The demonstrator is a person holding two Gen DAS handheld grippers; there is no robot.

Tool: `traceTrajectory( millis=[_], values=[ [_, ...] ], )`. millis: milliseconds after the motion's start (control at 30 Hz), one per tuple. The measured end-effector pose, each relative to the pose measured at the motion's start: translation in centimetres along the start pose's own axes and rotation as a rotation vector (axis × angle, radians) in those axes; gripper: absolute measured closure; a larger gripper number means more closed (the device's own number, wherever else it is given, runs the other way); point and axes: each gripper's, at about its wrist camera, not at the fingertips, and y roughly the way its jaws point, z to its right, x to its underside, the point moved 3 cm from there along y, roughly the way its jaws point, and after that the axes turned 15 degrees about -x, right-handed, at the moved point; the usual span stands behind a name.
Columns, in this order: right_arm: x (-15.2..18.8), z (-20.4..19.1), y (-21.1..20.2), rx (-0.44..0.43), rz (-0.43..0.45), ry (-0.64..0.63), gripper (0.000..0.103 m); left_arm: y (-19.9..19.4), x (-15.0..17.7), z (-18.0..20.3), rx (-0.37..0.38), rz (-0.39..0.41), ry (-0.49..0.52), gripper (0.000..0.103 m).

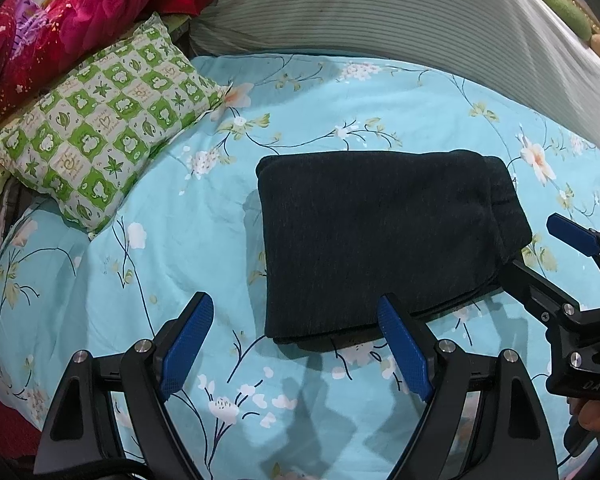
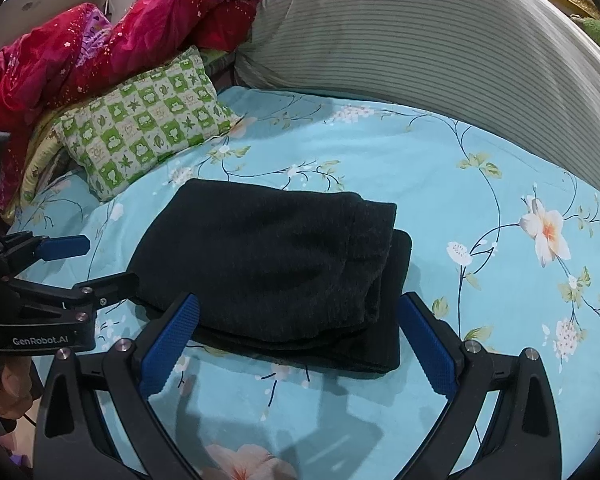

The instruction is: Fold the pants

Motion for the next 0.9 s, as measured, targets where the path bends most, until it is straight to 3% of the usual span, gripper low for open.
traceTrajectory(
  millis=[400,900],
  values=[
    [0.1,1.0,-0.2,0.016,-0.001,0.017,0.004,0.0,-0.9,-0.2,-0.01,-0.005,-0.038,0.018],
    [-0.3,1.7,-0.1,0.023,-0.01,0.029,0.004,0.3,-1.6,1.1,0.0,-0.029,0.001,0.018]
  ],
)
